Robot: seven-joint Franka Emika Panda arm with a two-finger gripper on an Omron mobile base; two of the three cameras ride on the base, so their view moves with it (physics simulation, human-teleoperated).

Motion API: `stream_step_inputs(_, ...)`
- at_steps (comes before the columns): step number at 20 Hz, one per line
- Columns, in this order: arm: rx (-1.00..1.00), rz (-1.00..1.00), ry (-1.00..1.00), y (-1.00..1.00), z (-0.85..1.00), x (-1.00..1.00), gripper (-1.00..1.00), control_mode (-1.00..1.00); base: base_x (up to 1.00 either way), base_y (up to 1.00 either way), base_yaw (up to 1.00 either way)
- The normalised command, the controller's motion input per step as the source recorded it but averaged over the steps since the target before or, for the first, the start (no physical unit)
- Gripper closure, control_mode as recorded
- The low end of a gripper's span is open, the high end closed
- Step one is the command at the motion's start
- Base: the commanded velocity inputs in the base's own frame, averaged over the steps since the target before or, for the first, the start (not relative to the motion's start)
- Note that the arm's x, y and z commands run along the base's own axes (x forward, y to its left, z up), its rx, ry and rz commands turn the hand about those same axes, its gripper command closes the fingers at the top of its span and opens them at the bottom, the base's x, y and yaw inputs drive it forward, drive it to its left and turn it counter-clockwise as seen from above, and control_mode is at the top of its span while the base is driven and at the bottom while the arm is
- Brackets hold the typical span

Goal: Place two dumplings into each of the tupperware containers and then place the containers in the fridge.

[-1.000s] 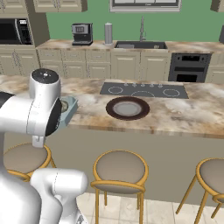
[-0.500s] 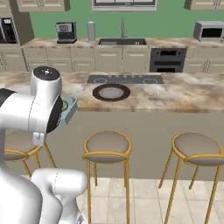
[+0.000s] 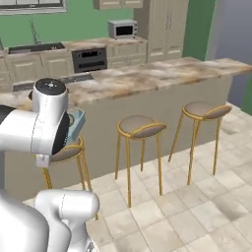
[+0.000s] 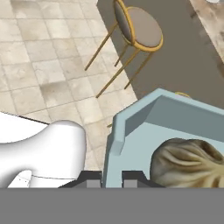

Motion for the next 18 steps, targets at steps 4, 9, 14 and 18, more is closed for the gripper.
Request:
stream_step_inputs(4, 0.00, 0.00, 0.00, 0.00, 0.00, 0.00, 1.00, 1.00, 0.00, -0.19, -0.93)
stream_step_inputs(9, 0.00, 0.00, 0.00, 0.00, 0.00, 0.00, 1.00, 1.00, 0.02, -0.21, -0.87)
stream_step_inputs(14, 0.00, 0.00, 0.00, 0.00, 0.00, 0.00, 1.00, 1.00, 0.64, -0.22, -0.62)
stream_step_inputs(18, 0.00, 0.00, 0.00, 0.00, 0.00, 0.00, 1.00, 1.00, 1.00, -0.41, -0.35)
